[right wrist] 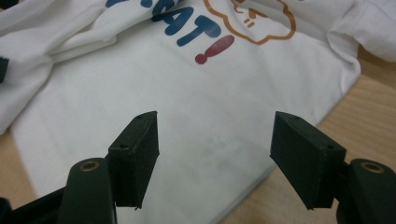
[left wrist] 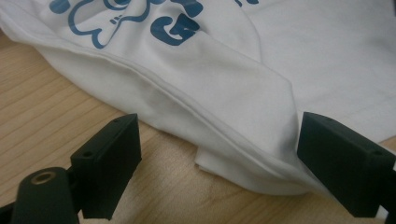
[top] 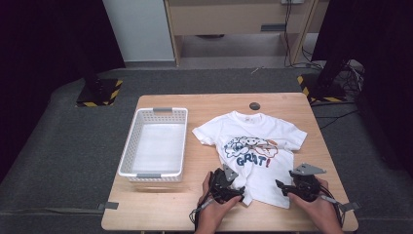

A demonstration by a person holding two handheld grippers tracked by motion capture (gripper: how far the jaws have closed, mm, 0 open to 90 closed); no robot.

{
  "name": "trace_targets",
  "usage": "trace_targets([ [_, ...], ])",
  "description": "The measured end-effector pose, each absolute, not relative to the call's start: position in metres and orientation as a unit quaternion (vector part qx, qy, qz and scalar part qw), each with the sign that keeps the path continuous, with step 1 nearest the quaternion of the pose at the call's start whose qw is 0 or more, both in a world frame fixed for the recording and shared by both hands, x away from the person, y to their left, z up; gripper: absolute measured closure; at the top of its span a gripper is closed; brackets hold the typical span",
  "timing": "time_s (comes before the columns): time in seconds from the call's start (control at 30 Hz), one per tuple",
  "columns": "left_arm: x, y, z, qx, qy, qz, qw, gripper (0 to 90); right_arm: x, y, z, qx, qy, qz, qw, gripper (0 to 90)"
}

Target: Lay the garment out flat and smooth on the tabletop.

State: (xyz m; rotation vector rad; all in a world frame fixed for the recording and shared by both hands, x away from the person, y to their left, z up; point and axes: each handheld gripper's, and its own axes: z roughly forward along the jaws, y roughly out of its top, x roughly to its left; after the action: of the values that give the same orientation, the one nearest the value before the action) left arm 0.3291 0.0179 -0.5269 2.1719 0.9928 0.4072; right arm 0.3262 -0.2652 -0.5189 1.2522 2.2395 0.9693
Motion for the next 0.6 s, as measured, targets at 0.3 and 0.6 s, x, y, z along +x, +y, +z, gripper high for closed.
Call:
trace_targets([
  [0.3, 0.304, 0.032, -0.51, 0.831, 0.39, 0.176, 0.356, 16.9, 0.29, -0.28, -0.517, 0.454, 0.794, 0.368, 0.168, 45.4],
  [0.6, 0.285, 0.015, -0.508, 0.837, 0.376, 0.131, 0.376, 29.7, 0.277, -0.268, -0.516, 0.423, 0.817, 0.358, 0.162, 55.3],
])
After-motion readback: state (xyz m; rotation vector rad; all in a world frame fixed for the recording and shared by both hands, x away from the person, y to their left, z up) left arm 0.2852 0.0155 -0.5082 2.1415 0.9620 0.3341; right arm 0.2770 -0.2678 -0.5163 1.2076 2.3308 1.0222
